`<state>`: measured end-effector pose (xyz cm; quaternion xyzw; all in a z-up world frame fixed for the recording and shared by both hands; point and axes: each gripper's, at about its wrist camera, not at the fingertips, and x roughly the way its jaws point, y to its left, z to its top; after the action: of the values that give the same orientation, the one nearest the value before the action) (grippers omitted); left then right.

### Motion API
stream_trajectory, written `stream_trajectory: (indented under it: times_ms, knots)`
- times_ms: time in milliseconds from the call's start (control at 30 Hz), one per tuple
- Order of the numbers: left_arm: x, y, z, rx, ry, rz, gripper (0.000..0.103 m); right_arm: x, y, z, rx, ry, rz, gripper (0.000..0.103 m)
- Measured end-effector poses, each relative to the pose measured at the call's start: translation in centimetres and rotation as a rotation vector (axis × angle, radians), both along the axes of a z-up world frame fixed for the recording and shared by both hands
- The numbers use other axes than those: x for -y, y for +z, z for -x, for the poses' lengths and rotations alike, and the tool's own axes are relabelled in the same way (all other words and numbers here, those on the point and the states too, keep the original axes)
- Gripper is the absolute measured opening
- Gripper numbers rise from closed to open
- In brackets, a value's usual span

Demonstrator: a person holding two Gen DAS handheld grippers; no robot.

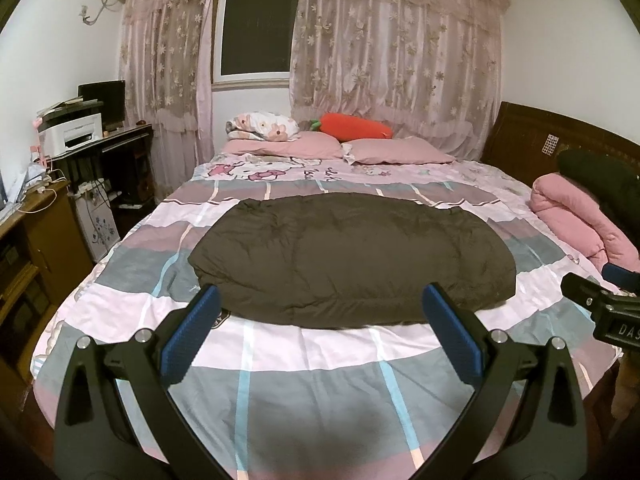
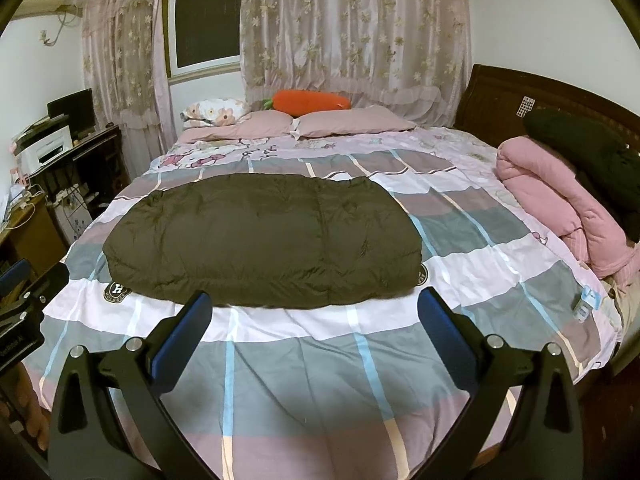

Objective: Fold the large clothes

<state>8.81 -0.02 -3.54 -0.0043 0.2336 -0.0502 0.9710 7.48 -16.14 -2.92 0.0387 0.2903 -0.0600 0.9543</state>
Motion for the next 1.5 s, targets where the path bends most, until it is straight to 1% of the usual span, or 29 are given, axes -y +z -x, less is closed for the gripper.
stream_trajectory:
  times_ms: [300,433,700,933,1100,1333,1500]
  knots:
    - [-0.1,-0.2,0.0,-0.004,-0.006,0.007,0.101,0.6,-0.3,0.3,-0.003,0.01,0.006,0.102]
    - [0.3,-0.6,0.1,-0.009,0.0,-0.011,0.101,0.8,-0.3,0.2,-0.005,0.014,0.005,0.102]
    - [0.5,-0.9,0.1,-0.009,0.002,-0.008,0.101,0.9,-0.6,0.2,-0.013,0.019,0.009,0.102]
    - [0.5,-1.1,-0.1,-0.021,0.008,0.012,0.101,1.2,-1.1,0.3,-0.024,0.028,0.008,0.102]
    - [0.6,-1.1,0.0,-0.016,0.008,0.002,0.101,1.4,-1.3,0.6,-0.01,0.028,0.014,0.102]
    - [0.7,-1.2,0.0,-0.014,0.014,-0.007,0.101,1.5,-1.6,0.4,-0.021,0.029,0.017,0.102]
    - [0.7,-1.3,0.1,-0.02,0.014,0.001,0.101,1.9,-1.4,0.1,-0.029,0.029,0.024,0.102]
